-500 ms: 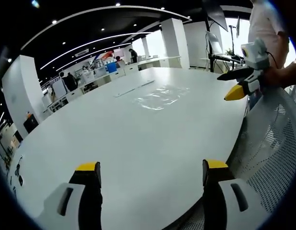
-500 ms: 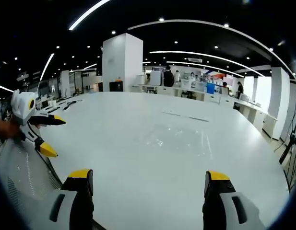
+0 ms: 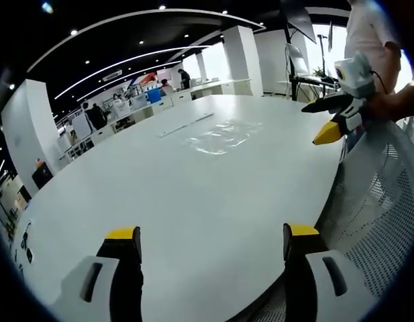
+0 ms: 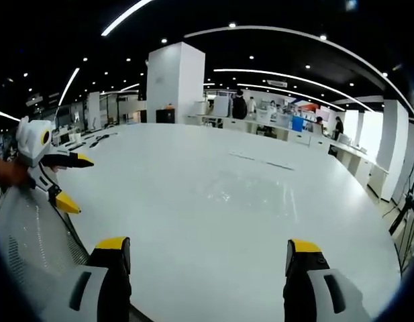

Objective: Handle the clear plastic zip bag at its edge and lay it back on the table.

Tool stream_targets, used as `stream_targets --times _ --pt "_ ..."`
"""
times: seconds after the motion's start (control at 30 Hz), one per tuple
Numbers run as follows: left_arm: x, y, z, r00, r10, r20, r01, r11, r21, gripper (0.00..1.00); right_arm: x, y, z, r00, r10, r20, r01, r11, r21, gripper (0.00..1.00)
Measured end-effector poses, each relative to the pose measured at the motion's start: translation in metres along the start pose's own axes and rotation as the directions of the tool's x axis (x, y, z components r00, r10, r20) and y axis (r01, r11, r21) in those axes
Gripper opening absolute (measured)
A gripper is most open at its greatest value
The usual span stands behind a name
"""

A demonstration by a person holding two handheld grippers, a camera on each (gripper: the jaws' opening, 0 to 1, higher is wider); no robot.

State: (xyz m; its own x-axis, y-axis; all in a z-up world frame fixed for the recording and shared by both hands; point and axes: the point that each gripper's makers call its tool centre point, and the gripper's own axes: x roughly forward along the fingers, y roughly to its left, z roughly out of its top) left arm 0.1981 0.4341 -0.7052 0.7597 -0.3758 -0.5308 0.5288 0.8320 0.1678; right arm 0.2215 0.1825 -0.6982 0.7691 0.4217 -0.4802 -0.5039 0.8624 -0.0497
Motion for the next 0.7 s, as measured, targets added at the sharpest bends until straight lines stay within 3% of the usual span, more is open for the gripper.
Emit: stream_targets --times 0.7 --pt "-0.0017 -0.0047 0.0035 1.0 -0.02 -0.005 0.02 1.0 -0.005 0.9 -0.0017 0.0018 0.0 1.0 -0.001 -0.014 0.001 1.0 -0.017 0.98"
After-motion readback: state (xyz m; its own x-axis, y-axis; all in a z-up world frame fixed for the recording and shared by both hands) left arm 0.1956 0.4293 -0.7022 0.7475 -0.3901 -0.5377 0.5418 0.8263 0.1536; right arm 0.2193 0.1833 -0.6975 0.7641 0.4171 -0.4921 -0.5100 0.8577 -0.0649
